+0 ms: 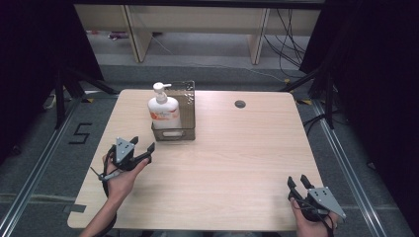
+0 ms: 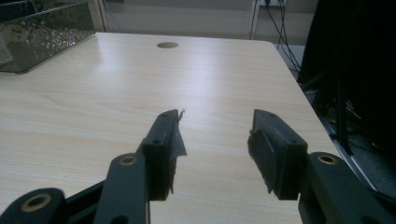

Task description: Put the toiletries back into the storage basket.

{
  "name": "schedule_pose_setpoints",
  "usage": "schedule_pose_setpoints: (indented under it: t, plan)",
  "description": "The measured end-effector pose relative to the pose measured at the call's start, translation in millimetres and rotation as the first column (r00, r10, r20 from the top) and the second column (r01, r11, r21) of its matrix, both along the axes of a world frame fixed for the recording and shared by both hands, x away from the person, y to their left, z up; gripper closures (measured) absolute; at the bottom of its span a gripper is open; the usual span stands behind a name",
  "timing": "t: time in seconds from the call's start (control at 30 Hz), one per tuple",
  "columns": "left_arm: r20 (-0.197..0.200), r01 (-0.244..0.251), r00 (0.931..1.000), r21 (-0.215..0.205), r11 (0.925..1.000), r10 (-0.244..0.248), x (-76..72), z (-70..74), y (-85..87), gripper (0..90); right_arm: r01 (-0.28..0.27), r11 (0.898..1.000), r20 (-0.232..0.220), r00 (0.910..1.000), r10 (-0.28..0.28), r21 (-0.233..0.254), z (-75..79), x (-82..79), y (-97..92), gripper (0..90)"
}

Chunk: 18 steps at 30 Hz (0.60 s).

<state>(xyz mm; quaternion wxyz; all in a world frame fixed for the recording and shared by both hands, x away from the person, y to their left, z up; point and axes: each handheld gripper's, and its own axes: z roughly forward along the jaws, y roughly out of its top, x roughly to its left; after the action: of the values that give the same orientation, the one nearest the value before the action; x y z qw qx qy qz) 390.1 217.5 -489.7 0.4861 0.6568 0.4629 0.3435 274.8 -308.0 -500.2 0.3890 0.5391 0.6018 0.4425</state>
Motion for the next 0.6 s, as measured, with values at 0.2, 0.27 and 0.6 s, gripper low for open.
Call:
schedule_pose_setpoints:
  t: [0.2,0.27,0.6]
  plan:
    - [-0.001,-0.003,1.0000,0.012,0.9999,0.003,-3.8,-16.4,8.1,32.9,-0.005,1.000,0.004,1.0000,0.005,-0.010,-0.5,0.4,-1.1,52.5]
    - [0.001,-0.004,1.0000,0.011,0.9999,0.004,-4.9,-21.1,10.4,33.0,-0.005,1.000,0.000,1.0000,0.005,-0.006,-0.6,0.3,-0.7,52.4]
    - [0.019,-0.011,0.9998,0.014,0.9998,0.011,-7.7,-33.4,12.8,33.2,-0.022,1.000,-0.014,0.9997,0.022,0.012,-2.1,0.3,0.6,52.2]
